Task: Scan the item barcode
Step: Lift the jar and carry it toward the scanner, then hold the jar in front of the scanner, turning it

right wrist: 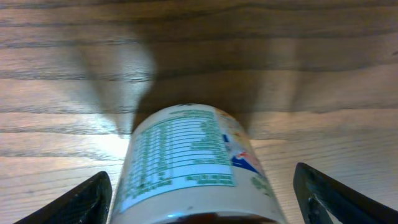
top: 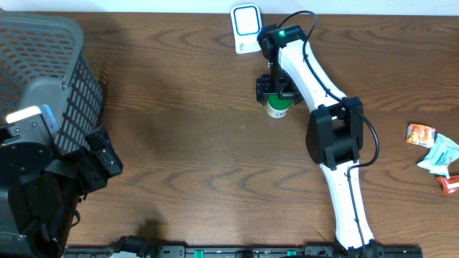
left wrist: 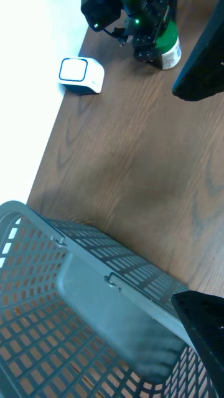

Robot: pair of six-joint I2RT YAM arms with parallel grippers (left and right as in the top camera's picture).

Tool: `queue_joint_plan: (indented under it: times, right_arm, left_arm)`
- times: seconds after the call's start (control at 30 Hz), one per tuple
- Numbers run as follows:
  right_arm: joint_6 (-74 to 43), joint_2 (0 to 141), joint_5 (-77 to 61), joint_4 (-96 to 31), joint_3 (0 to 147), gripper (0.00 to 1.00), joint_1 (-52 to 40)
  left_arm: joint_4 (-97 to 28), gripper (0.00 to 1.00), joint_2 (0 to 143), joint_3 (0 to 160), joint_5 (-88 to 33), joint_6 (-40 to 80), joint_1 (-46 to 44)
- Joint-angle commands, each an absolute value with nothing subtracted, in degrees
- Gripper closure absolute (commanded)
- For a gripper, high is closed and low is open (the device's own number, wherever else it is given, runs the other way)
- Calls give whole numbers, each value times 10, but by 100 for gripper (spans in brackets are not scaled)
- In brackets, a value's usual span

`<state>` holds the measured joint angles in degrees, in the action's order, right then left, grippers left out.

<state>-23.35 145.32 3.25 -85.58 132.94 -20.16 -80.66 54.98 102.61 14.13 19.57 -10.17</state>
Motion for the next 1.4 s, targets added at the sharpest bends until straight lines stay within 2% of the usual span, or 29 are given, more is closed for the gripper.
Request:
queue_joint_plan:
  times: [0.0, 0.67, 1.07, 1.3, 1.37]
  right_arm:
    - [-226, 1444, 59, -850, 1333, 11, -203]
    - [-186, 1444, 34, -813, 1261, 14, -206]
    - [-139, 1444, -9, -780, 1235, 25, -207]
    - [-131, 1443, -22, -768, 1239, 26, -206]
    - [-132, 1443, -22, -760, 1245, 35, -204]
  left_arm:
    - [-808, 2, 554, 1021, 150, 203, -99]
    - [-814, 2, 554, 1021, 151, 203, -99]
    - [-814, 2, 554, 1021, 151, 203, -99]
    - [-814, 2, 555, 1021, 151, 203, -99]
    - [-814, 2, 555, 1021, 151, 203, -99]
